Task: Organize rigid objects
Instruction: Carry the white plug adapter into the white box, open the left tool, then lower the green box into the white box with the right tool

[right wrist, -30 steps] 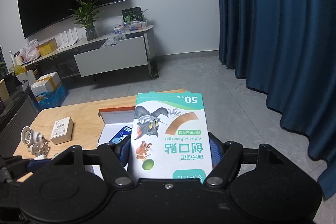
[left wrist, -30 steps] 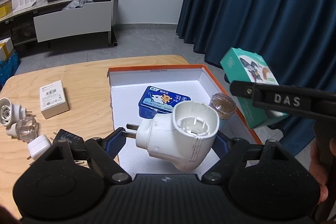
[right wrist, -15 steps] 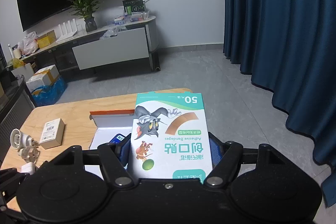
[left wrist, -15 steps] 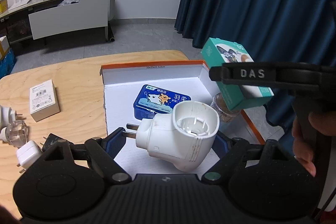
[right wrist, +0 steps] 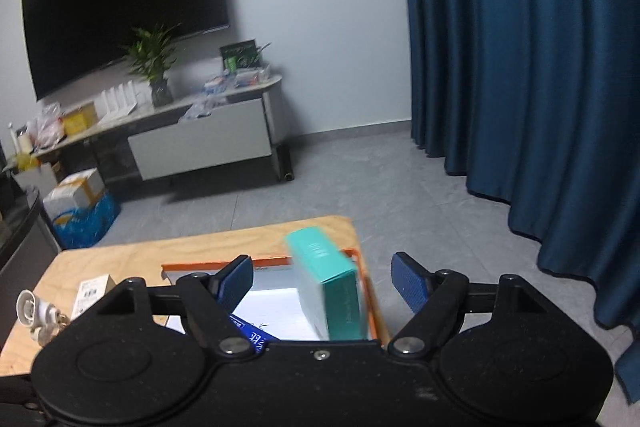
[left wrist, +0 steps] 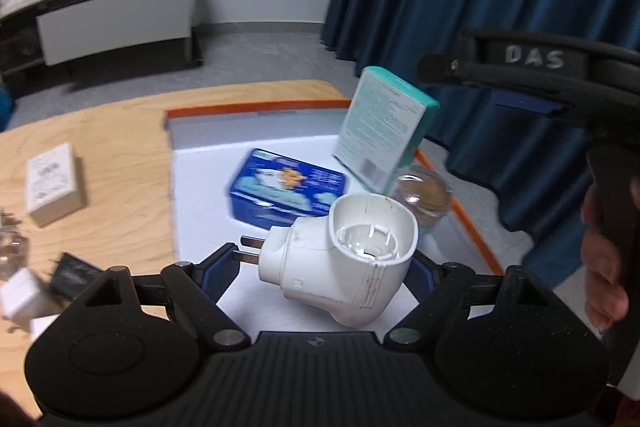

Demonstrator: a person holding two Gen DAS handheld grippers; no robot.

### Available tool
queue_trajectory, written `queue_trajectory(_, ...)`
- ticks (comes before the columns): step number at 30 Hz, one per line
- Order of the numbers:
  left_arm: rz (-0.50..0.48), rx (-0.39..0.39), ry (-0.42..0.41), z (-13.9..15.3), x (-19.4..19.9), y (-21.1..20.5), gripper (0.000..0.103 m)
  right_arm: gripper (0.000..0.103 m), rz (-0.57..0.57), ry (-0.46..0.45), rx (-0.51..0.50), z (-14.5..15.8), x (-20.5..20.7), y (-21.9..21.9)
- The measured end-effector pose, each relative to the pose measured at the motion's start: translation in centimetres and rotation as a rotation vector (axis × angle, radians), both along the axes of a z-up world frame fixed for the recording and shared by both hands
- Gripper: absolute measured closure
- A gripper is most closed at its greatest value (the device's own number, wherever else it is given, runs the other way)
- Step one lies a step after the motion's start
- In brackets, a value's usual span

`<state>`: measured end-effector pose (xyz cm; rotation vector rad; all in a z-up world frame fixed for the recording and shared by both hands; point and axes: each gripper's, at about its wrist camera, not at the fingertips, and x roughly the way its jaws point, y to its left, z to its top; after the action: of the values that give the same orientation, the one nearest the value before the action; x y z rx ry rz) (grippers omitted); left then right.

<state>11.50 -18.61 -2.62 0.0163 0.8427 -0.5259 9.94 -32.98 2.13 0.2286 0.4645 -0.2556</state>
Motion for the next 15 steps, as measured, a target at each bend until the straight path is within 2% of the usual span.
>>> queue_trajectory(3,-0.02,-0.023,0.007,-0.1,-0.2,-0.4,0.009,0.013,0.0,-0.015,0.0,0.3,-1.1,0.2)
queue_trajectory(7,-0.017,-0.033,-0.001,0.5,-0.7,0.1,0.008,0.013,0.009,-0.022,-0.008,0.7,-2.1,0.9)
queue_trajectory(15,0.088,0.005,-0.026,1.9,-1.0,3.7,0.007,0.013,0.06,-0.029,-0.001,1.2,-3.2,3.5)
